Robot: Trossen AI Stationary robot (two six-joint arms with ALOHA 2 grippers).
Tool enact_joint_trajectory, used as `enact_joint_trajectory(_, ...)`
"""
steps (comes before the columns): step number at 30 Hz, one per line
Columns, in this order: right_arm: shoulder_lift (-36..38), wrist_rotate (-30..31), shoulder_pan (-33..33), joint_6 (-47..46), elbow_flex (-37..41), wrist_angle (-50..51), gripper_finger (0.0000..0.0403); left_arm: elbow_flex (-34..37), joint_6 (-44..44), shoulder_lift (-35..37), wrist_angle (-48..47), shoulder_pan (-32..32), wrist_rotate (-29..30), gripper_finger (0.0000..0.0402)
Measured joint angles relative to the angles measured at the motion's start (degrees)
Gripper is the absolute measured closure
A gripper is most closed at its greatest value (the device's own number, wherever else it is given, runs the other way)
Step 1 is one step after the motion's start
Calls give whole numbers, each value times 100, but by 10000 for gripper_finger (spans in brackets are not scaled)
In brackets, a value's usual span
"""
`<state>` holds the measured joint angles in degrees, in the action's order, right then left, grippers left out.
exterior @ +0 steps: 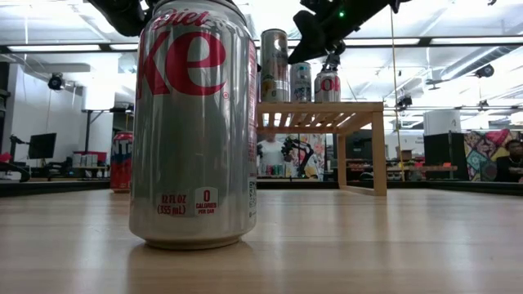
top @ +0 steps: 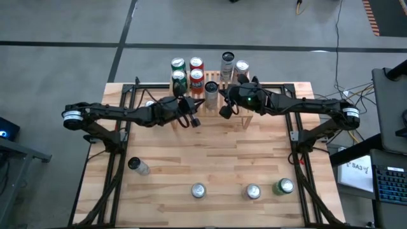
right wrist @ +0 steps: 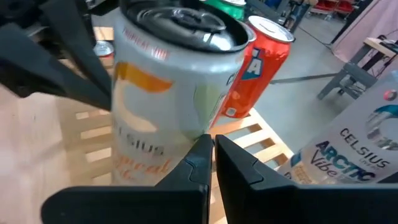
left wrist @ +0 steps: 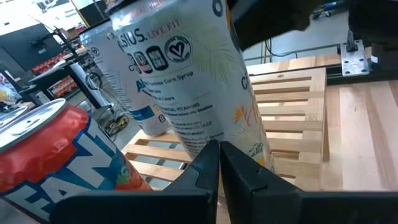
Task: Place canned beverage on shelf
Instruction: Put the white yellow soda can on the shelf
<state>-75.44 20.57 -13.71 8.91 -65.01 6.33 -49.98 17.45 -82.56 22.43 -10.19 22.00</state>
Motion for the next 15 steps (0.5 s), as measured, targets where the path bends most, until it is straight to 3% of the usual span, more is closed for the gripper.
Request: enact_joint_trajectory(15, 107, 27, 442, -293, 0, 332, 390, 0, 2, 0, 5, -53, -2, 401)
